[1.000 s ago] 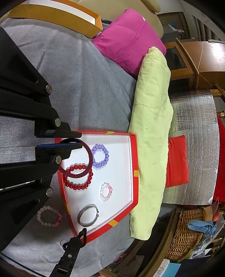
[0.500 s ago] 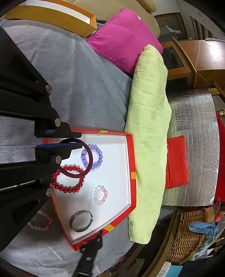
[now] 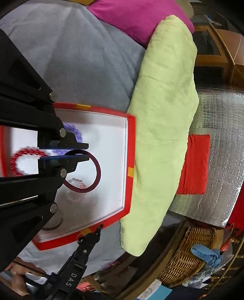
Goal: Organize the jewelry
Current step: 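Lower both bracelets into the red box and open both tools, then withdraw both tools from the box toward the white and pink-white bead bracelets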
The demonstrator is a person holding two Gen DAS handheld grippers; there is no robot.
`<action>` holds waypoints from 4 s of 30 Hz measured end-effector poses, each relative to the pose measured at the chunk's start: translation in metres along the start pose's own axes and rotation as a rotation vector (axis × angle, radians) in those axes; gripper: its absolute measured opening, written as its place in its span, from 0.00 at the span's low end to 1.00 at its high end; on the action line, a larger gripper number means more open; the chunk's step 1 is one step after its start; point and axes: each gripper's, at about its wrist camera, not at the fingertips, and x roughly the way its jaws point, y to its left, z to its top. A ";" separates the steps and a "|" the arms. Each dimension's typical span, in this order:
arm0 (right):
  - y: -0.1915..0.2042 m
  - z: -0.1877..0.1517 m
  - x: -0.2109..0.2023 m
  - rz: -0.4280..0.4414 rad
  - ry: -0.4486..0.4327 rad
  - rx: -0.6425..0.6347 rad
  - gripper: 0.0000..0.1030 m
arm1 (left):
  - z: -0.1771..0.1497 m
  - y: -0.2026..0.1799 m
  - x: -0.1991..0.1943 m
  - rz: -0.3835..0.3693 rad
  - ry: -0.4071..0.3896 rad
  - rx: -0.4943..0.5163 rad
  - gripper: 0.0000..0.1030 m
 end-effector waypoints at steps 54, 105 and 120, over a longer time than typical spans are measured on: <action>0.018 -0.022 -0.043 -0.016 0.091 -0.056 0.27 | -0.030 0.006 -0.047 0.235 0.026 0.101 0.62; 0.030 -0.128 -0.023 -0.230 0.312 -0.442 0.20 | -0.144 0.026 -0.096 0.128 0.220 0.102 0.66; -0.013 -0.136 -0.081 -0.246 0.342 -0.359 0.17 | -0.151 0.002 -0.099 -0.020 0.233 0.137 0.66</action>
